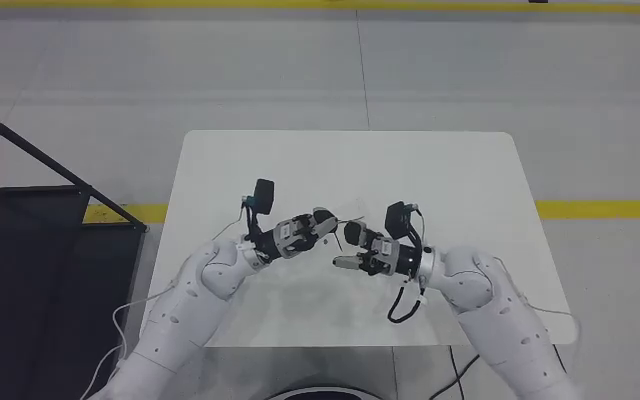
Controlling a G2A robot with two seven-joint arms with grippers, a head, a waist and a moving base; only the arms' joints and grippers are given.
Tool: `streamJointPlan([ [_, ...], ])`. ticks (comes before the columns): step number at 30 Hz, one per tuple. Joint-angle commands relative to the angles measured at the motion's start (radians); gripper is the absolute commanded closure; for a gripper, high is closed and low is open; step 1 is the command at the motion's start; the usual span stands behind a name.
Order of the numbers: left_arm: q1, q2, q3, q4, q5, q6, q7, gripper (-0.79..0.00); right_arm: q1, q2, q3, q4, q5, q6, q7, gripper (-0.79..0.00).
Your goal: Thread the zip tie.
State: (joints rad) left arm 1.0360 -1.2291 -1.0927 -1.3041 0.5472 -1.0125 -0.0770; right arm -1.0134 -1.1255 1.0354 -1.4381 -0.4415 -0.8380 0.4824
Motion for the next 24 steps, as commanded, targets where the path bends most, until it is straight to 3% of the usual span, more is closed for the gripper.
streamJointPlan([
  [1, 0.001, 0.001, 0.003, -0.004, 0.005, 0.0, 0.007, 0.0, 0.011, -0.001, -0.006, 0.014, 0.01, -0.013, 0.008, -0.61],
  [7, 0.002, 0.005, 0.012, -0.012, 0.019, 0.0, 0.026, 0.0, 0.031, 0.0, -0.006, 0.066, 0.044, -0.072, 0.012, -0.585],
  [16, 0.0, 0.014, 0.027, -0.018, 0.024, 0.0, 0.047, 0.0, 0.039, 0.005, -0.004, 0.105, 0.086, -0.122, 0.015, -0.483],
  [22, -0.001, 0.021, 0.034, -0.02, 0.028, 0.0, 0.062, 0.0, 0.057, 0.005, -0.015, 0.13, 0.115, -0.136, 0.032, -0.336],
  [24, -0.002, 0.024, 0.036, -0.02, 0.028, 0.0, 0.067, 0.0, 0.061, 0.005, -0.019, 0.131, 0.116, -0.136, 0.034, -0.24],
])
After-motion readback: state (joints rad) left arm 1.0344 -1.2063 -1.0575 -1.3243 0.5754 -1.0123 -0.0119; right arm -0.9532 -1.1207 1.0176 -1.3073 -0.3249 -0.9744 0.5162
